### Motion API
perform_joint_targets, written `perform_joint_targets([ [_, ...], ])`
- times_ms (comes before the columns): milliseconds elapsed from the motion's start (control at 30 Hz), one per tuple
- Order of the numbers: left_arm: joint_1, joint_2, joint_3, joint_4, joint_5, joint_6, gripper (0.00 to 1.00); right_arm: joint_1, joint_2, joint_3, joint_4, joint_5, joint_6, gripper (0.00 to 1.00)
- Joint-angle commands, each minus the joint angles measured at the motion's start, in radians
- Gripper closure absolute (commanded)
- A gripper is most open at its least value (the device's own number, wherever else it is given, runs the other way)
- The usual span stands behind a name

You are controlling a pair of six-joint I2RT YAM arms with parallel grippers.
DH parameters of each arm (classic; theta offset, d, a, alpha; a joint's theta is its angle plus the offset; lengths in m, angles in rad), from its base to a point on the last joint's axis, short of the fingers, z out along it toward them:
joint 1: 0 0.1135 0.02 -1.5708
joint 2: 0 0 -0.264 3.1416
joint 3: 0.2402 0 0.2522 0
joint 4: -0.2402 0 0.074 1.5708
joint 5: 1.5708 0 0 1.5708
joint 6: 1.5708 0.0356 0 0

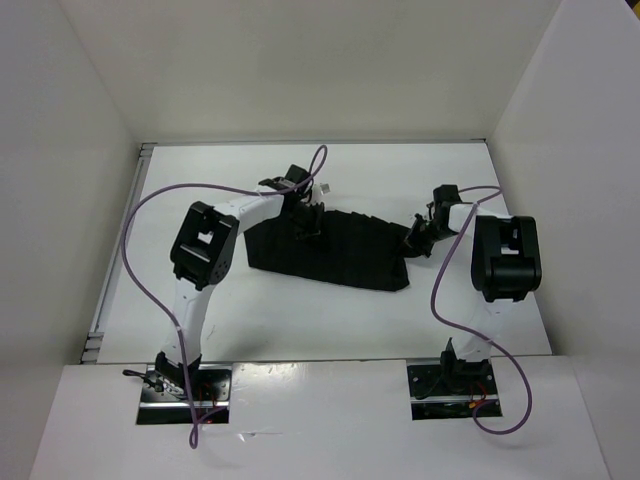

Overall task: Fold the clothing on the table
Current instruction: Fold the skirt

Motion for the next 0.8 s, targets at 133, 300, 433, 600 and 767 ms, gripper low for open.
perform_joint_targets([
  [133,0.004,0.119,0.142,0.088,-0.038,-0.076,0.89,0.007,-0.113,0.051,-0.072,0.058,-0.029,1.0],
  [300,0.004,0.17,0.171,0.097,-0.056,-0.085,0.89,0.07,-0.24,0.161,-0.159,0.032,-0.02,1.0],
  [433,0.004,0.181,0.171,0.118,-0.056,-0.106,0.89,0.162,-0.263,0.305,-0.194,-0.003,-0.011,1.0],
  [600,0.004,0.19,0.148,0.148,-0.047,-0.117,0.9,0.242,-0.176,0.43,-0.164,-0.06,0.031,1.0],
  [767,0.004,0.181,0.118,0.166,-0.033,-0.137,0.9,0.303,-0.098,0.52,-0.119,-0.118,0.065,1.0],
])
